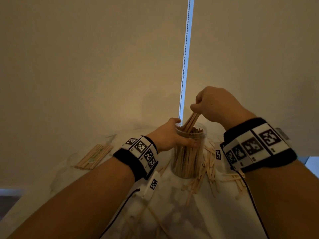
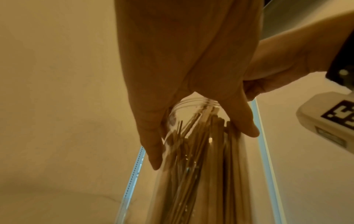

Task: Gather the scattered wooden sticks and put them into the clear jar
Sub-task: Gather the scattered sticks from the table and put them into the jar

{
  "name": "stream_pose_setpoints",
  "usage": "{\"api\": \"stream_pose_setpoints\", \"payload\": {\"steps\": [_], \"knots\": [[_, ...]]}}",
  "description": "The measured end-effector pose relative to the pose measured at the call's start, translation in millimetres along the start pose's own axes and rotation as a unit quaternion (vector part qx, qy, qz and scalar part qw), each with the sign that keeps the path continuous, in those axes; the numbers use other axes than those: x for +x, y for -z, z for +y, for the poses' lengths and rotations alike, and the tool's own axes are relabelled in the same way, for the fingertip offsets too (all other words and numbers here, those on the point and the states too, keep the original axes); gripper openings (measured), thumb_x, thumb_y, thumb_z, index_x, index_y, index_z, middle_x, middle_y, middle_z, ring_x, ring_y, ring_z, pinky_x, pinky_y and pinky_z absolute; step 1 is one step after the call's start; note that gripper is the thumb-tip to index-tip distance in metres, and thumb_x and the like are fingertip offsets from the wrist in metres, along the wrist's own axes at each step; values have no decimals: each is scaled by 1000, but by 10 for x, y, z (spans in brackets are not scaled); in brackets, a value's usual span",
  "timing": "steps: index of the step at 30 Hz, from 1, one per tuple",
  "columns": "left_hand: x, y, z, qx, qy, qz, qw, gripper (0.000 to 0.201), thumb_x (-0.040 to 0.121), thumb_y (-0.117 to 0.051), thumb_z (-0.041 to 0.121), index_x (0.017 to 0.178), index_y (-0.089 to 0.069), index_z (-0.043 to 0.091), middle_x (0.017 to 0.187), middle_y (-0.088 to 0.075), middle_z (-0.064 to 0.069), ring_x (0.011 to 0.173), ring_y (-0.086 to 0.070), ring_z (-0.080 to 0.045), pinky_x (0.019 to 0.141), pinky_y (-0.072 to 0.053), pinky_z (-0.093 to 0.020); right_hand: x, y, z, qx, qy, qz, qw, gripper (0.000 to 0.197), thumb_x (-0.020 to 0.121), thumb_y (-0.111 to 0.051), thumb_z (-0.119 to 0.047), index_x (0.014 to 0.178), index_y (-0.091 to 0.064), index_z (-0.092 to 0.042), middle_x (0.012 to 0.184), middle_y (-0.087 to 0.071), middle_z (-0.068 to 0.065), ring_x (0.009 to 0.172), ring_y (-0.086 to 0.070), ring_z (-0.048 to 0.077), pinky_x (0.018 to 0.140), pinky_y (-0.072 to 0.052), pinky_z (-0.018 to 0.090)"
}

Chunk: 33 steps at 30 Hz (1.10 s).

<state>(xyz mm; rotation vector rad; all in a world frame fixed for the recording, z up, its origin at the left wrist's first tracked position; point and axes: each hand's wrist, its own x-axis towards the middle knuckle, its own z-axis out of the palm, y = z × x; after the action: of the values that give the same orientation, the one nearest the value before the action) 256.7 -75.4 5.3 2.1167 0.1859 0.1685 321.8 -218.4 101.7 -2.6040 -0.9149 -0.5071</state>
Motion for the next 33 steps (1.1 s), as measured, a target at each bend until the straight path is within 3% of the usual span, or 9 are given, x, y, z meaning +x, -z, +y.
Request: {"api": "stream_pose_setpoints", "payload": {"steps": [5,9,14,17,23,25,27,30,33], "knots": [[-26,-4,-9,-5,-17,7,1000,87,66,-94,27,135,-41,21,116,-64,8,108,-63,-11,102,-51,-38,-2,-337,-88,-1,52,-91,994,33,91,-66,-44,88,-72,-11,72,-61,-2,73,-58,17,60,-40,26],[3,5,-41,13,-19,15,1000,106,62,-95,31,147,-32,17,123,-64,5,112,-61,-13,101,-51,-40,13,-520,-103,-54,71,-125,988,25,93,-62,-34,99,-73,-13,93,-72,6,79,-63,20,67,-45,28],[102,12,-108,28,-8,17,999,112,55,-96,43,146,-33,25,126,-63,3,112,-63,-17,98,-54,-44,31,-500,-155,-176,88,-99,975,16,91,-59,-24,94,-67,-9,84,-63,6,72,-59,23,65,-48,31],[198,-7,-176,35,-11,21,999,108,49,-96,56,138,-45,24,119,-69,5,107,-68,-16,90,-58,-46,58,-511,-161,-140,39,-94,985,18,97,-53,-27,89,-55,-10,80,-54,4,75,-56,23,66,-44,31],[151,-23,-122,47,-21,31,998,94,55,-97,39,131,-51,10,102,-69,0,87,-65,-19,63,-55,-35,-97,-529,-209,-142,67,-216,964,41,108,-29,-30,126,-59,-10,118,-62,14,107,-60,30,98,-48,42],[-44,-9,6,51,-23,21,998,82,73,-90,23,139,-44,7,108,-62,-2,87,-61,-18,70,-60,-34,-151,-530,-170,-162,64,-177,969,42,104,-33,-38,121,-62,-13,111,-64,11,100,-62,29,91,-51,40],[-229,45,72,94,2,4,996,71,85,-80,16,143,-38,13,107,-58,-3,85,-58,-9,69,-57,-15,-230,-465,-128,-106,31,-78,991,44,96,-40,-47,106,-69,-16,95,-64,8,90,-61,29,81,-51,37],[-571,215,100,165,70,-26,983,96,74,-85,49,149,-38,13,121,-64,-5,106,-66,-20,88,-60,-32,-482,-319,-185,-42,33,16,998,35,95,-50,-42,99,-71,-15,97,-67,11,89,-61,30,73,-45,33],[-955,361,20,242,119,-56,961,61,74,-84,51,118,-67,13,94,-72,1,87,-70,-13,75,-60,-27,-876,-239,-380,14,62,-34,997,29,96,-56,-39,93,-71,-14,92,-67,8,85,-61,27,69,-41,29]]}}
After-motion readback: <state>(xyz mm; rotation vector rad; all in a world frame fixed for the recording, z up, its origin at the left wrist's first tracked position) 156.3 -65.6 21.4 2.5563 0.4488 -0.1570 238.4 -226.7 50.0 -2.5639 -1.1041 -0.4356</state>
